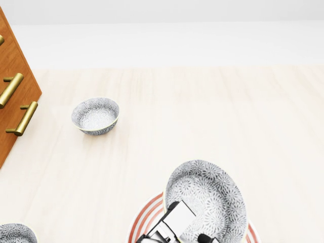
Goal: Put the bowl in the middle on the plate.
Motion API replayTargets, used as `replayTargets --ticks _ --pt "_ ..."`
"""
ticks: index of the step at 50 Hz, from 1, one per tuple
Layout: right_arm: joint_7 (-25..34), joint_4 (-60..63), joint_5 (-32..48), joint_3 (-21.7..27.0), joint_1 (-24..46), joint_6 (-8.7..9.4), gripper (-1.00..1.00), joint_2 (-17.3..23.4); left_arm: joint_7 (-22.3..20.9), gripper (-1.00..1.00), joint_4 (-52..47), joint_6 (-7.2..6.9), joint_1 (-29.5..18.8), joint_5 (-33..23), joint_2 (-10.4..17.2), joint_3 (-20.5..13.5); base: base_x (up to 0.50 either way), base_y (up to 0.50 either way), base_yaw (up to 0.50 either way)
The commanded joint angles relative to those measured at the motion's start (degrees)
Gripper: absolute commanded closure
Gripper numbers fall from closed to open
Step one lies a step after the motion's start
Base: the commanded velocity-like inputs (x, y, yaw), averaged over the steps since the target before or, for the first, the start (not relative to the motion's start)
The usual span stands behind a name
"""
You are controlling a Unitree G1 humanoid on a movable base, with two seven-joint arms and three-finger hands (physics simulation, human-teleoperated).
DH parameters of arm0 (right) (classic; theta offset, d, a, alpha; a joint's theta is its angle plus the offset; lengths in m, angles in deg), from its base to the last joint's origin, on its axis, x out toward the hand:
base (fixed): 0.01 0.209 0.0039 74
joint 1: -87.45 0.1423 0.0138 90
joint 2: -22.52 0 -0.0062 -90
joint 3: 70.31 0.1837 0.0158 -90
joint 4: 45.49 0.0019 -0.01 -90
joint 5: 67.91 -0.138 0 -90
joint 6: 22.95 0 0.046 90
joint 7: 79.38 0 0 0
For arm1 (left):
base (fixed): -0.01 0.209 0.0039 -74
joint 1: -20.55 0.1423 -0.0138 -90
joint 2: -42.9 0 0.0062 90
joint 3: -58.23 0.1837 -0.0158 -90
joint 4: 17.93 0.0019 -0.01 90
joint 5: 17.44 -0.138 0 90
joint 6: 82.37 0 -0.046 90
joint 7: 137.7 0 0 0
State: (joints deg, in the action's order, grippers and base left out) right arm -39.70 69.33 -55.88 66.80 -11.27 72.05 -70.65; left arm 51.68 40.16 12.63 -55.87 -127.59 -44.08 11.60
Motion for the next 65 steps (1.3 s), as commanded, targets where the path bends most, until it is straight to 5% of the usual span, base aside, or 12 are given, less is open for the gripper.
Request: replayTargets --ticks 1,34,45,49,65 --pt "0.11 0.21 0.09 0.0 0.05 0.0 -1.0 0.01 1.31 1.0 -0.53 0.0 -0.01 1.26 0.25 -1.39 0.0 0.0 0.0" --pt "0.31 1.88 -0.62 2.23 -1.73 0.0 -1.0 -1.74 2.54 1.0 2.61 0.0 3.89 0.77 3.88 2.57 0.0 0.0 0.0" --pt "0.31 2.05 -0.68 2.91 -2.13 0.0 -1.0 -2.36 2.1 1.0 3.19 0.0 5.44 3.91 4.59 3.09 0.0 0.0 0.0" --pt "0.31 2.16 -0.61 2.94 -2.1 0.0 -1.0 -2.32 0.19 1.0 3.92 0.0 6.69 8.98 4.0 2.24 0.0 0.0 0.0" --pt "0.31 2.03 -0.59 2.98 -2.08 0.0 -1.0 -2.33 -0.32 1.0 5.68 0.0 6.94 11.94 3.75 2.41 0.0 0.0 0.0"
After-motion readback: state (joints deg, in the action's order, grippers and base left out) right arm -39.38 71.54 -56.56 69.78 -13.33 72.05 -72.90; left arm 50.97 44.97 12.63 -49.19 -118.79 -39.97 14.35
